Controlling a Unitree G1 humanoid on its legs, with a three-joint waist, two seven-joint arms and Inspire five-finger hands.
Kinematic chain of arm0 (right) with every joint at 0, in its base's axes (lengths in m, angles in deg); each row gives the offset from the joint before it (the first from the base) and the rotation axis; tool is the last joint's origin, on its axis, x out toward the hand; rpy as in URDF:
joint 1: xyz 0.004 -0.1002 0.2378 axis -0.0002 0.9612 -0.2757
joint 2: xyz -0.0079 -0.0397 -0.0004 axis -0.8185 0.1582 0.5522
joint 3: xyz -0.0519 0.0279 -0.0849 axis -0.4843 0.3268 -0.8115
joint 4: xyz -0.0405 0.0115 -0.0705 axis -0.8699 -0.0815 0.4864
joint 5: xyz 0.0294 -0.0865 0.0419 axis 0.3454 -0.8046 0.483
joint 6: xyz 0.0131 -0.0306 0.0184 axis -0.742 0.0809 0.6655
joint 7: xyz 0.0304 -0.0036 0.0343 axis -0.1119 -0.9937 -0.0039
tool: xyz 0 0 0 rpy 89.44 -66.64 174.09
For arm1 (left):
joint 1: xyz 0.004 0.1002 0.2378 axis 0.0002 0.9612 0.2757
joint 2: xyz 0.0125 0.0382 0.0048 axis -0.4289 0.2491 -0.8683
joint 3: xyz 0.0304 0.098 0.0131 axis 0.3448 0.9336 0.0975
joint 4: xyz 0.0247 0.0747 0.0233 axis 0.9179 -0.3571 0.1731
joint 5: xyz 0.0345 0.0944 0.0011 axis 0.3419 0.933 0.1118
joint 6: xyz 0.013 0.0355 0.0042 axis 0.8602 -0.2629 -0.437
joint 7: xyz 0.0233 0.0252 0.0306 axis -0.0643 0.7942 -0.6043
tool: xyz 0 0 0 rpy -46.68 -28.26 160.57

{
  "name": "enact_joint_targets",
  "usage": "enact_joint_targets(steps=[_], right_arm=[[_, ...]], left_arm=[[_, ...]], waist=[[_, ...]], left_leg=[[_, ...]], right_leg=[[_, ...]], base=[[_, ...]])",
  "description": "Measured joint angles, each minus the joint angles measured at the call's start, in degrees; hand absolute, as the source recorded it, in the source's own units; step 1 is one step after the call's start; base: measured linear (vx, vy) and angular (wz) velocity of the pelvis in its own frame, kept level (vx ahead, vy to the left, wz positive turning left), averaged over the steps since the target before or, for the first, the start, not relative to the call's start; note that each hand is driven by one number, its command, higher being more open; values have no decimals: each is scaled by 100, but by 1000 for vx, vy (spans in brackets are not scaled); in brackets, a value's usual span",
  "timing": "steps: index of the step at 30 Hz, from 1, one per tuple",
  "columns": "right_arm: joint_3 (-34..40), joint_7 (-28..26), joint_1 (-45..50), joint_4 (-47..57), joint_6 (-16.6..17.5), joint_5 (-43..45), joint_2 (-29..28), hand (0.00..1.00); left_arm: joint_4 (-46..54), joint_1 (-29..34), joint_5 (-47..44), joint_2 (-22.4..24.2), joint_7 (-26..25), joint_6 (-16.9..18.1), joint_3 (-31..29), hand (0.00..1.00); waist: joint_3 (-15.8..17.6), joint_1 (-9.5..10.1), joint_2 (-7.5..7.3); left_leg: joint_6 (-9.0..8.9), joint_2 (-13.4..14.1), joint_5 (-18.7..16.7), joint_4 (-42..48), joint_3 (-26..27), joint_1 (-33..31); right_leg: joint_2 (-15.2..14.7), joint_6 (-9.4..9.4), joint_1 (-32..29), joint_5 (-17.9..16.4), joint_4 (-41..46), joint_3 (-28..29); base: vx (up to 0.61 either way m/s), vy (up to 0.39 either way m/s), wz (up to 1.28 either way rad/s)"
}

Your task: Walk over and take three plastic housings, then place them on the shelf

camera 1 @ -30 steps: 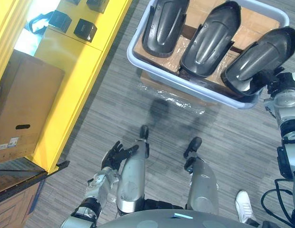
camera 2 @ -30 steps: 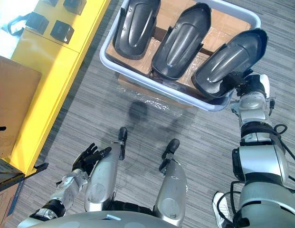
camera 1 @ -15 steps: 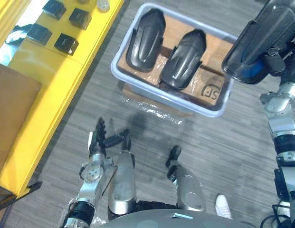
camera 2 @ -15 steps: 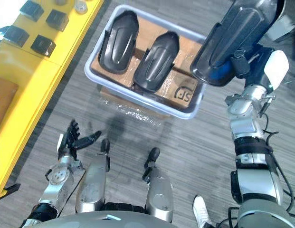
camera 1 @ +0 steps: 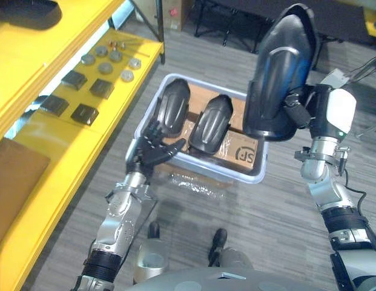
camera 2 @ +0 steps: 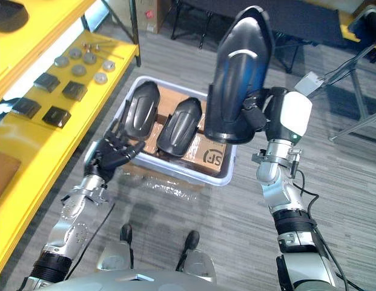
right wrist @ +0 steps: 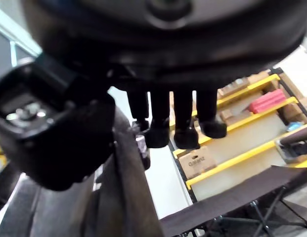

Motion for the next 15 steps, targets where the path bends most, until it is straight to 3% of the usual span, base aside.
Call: enact_joint_targets(steps=[7,15], right_arm=[[-615,-465,-3,240,539,-239,-106,0],[-893,-651,149,178,633,-232,-505,0]], left_arm=[[-624,-626,-896,63,644,-901,545,100],[-873,-824,-1535,230,705,-922,644,100]], waist=[[-381,-173,48],[-511,-243,119]], left_leg=[[5,-7,42,-256,262,363],[-16,-8,265,-680,358,659]], right_leg=[[4,17,168,58,-133,213],[74,-7,246,105,-204,269]], base=[[-28,4,-18],[-30,-12,-5]])
